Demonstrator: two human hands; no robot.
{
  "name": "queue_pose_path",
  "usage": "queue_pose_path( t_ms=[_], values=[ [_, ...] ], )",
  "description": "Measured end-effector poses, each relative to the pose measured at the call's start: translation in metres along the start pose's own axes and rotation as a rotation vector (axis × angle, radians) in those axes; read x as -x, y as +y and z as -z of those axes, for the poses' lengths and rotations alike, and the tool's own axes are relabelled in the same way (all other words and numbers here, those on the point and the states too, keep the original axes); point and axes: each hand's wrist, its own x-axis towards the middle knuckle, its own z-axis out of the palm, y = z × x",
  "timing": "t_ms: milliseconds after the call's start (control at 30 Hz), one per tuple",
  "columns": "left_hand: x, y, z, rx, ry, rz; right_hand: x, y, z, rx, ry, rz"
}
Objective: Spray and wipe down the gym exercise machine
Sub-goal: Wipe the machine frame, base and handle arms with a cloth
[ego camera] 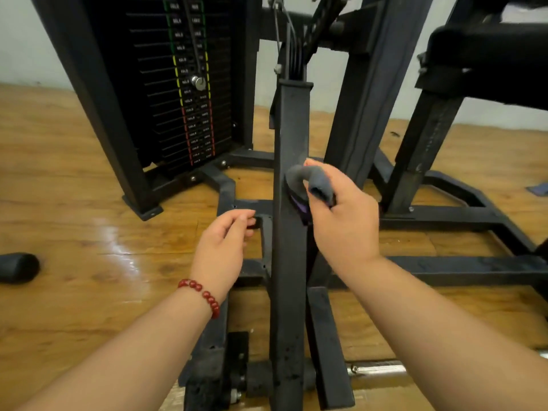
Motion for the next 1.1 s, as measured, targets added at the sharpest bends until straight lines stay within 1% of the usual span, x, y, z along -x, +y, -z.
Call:
queue_pose_path(
  t_ms=[67,100,133,167,200,267,333,433,467,567,667,767,800,833,900,933,1000,1033,1067,1100],
  values=[
    [-0.013,0.006,-0.008,-0.017,0.020,-0.031,-0.032,0.003,-0.005,0.269,0.056,0.299],
    [-0.020,0.009,-0.014,-0.005,0.032,-0.027,-0.049,0.006,-0.010,0.410,0.069,0.417],
    [-0.026,0.012,-0.021,0.003,0.042,-0.011,-0.065,0.007,-0.016,0.532,0.030,0.483],
    [-0.031,0.014,-0.028,0.004,0.041,0.013,-0.077,0.004,-0.022,0.644,-0.087,0.466],
    [-0.034,0.014,-0.036,0.006,0.031,0.051,-0.084,0.002,-0.029,0.731,-0.210,0.406],
    [-0.033,0.005,-0.047,0.045,-0.003,0.154,-0.081,0.009,-0.035,0.796,-0.363,0.320],
    [-0.027,-0.011,-0.054,0.088,-0.066,0.222,-0.059,0.020,-0.030,0.785,-0.409,0.278],
    [-0.020,-0.030,-0.055,0.068,-0.170,0.209,-0.018,0.031,-0.021,0.808,-0.482,0.330],
    [-0.020,-0.033,-0.055,0.060,-0.191,0.208,-0.016,0.030,-0.021,0.818,-0.482,0.317],
    [-0.020,-0.033,-0.055,0.085,-0.226,0.221,-0.055,0.022,-0.036,0.893,-0.383,0.276],
    [-0.019,-0.033,-0.058,0.063,-0.237,0.224,-0.105,0.006,-0.053,0.829,-0.309,0.156],
    [-0.019,-0.033,-0.058,0.010,-0.246,0.192,-0.091,0.018,-0.050,0.677,-0.290,0.151],
    [-0.020,-0.034,-0.057,-0.004,-0.252,0.170,-0.074,0.026,-0.047,0.688,-0.306,0.182],
    [-0.022,-0.036,-0.055,-0.021,-0.262,0.144,-0.053,0.033,-0.044,0.750,-0.330,0.219],
    [-0.026,-0.039,-0.053,-0.034,-0.282,0.112,-0.020,0.042,-0.037,0.900,-0.446,0.266],
    [-0.027,-0.040,-0.051,-0.029,-0.289,0.110,-0.014,0.041,-0.036,0.946,-0.479,0.287],
    [-0.028,-0.041,-0.049,0.005,-0.282,0.124,-0.028,0.033,-0.038,1.001,-0.420,0.374],
    [-0.028,-0.041,-0.047,0.035,-0.277,0.132,-0.045,0.027,-0.041,0.972,-0.380,0.405],
    [-0.028,-0.041,-0.046,0.064,-0.275,0.144,-0.064,0.020,-0.046,0.870,-0.358,0.372],
    [-0.030,-0.042,-0.045,0.079,-0.275,0.152,-0.081,0.011,-0.050,0.757,-0.325,0.284]
  ],
)
